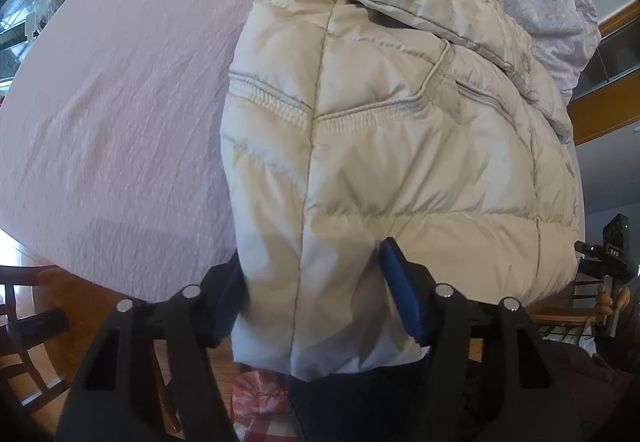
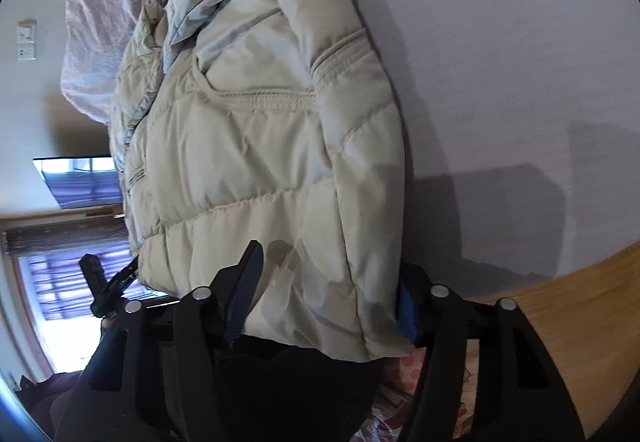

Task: Fold large clothes
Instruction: 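Grasp the jacket hem with both tools and lift it, then fold the hem up toward the collar with both tools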

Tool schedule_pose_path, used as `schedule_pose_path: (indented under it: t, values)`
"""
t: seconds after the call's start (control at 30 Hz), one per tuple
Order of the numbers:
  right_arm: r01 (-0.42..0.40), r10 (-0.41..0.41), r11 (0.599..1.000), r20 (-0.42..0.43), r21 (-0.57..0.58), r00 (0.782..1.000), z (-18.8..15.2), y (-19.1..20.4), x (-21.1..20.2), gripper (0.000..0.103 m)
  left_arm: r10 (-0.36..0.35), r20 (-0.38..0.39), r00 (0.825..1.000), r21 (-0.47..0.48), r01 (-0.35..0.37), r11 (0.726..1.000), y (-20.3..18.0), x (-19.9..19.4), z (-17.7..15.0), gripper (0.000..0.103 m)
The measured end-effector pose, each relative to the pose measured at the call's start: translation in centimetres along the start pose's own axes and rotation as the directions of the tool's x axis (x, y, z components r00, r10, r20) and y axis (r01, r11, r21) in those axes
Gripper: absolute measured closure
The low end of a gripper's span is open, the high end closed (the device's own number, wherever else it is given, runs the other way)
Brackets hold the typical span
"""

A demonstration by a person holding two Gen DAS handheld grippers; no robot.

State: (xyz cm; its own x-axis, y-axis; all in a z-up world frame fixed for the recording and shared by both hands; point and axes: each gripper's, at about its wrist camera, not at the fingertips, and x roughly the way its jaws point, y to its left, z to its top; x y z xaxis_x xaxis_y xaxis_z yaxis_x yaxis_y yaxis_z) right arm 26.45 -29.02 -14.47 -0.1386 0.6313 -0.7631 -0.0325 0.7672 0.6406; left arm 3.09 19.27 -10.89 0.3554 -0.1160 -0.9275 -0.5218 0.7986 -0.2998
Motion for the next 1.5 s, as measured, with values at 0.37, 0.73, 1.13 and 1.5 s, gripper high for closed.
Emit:
schedule_pose_path:
  t: [0.37, 0.73, 1.13, 1.5]
  values:
    - [-0.032, 0.032, 0.999, 0.014, -0.007, 0.999, -0.9, -1.0, -0.6, 0.076, -0.002, -0.005, 1.000, -0.004, 0.002, 1.000, 0.2, 0.3, 0.4, 0.051]
    - [-0.041, 0.068, 0.980, 0.137, -0.197, 0.988, 0.0, 3.7, -3.3, 0.091, 0.012, 0.075, 0.997, 0.075, -0.018, 0.997, -2.5, -2.6, 1.3, 0.090]
    - [0.020, 0.082, 0.943, 0.292, -0.332, 0.953, 3.2, 9.4, -7.1, 0.091, 0.052, 0.262, 0.964, 0.166, -0.098, 0.981, -5.9, -8.5, 5.3, 0.091]
    - [0.133, 0.037, 0.927, 0.441, -0.349, 0.897, 7.9, 14.2, -9.3, 0.091, 0.093, 0.393, 0.915, 0.186, -0.178, 0.966, -8.5, -10.9, 10.7, 0.091]
